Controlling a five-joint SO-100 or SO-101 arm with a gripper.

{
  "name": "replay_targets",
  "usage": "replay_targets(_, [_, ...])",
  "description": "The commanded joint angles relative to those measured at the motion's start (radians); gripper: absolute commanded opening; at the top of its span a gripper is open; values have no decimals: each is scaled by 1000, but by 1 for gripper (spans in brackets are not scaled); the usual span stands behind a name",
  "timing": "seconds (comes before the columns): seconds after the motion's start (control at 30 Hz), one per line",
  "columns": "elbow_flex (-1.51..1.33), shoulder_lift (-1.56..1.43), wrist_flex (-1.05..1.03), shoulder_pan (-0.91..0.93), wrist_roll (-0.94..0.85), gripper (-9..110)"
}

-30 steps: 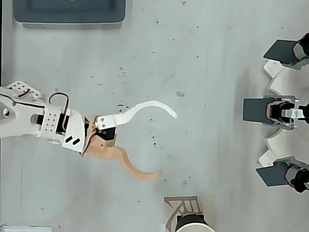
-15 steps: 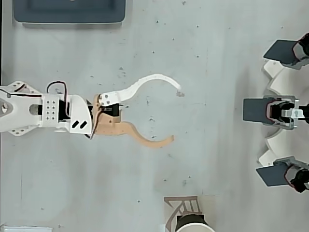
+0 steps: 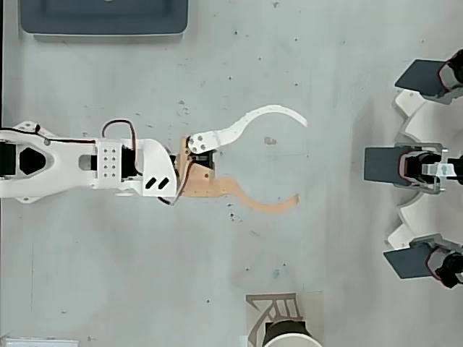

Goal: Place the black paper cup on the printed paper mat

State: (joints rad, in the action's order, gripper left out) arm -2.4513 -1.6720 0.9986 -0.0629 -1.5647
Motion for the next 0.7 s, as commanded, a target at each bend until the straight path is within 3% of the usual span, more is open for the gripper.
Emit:
replay_targets(0.0, [87, 35, -20, -9, -6, 23])
replay_targets(0.67, [414, 299, -106, 3, -2, 16])
